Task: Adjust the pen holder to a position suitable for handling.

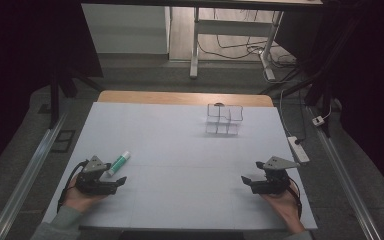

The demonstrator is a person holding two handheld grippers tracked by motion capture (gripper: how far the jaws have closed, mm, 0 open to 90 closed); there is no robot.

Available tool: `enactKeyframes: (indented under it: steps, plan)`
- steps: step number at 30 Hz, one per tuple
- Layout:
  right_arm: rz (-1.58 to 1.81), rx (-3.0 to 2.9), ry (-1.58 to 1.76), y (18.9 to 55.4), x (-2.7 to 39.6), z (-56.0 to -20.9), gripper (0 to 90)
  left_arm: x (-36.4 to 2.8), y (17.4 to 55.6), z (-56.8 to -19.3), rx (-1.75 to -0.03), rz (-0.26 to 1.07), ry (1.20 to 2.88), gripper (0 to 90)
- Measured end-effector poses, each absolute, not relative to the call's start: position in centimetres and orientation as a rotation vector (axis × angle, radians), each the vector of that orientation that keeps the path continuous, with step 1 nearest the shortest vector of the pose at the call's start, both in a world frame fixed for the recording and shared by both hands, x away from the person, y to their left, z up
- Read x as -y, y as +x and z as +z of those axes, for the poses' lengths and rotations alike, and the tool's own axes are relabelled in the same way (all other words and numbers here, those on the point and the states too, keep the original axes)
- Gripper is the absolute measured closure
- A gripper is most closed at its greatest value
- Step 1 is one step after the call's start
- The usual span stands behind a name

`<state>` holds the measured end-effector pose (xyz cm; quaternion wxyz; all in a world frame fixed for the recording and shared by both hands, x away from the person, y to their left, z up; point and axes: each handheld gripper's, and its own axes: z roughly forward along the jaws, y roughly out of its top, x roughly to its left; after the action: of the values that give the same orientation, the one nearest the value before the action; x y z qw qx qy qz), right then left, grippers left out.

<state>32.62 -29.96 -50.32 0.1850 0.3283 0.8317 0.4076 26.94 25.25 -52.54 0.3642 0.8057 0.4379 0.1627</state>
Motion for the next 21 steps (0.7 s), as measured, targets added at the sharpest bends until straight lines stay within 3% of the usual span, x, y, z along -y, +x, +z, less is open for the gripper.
enactKeyframes:
  steps: [21]
  plan:
    - [1.124, -2.346, 0.935, 32.75, 29.86, -50.44, 19.6, -25.25, 26.93, -52.57, -1.126, 0.414, 2.062, 19.9]
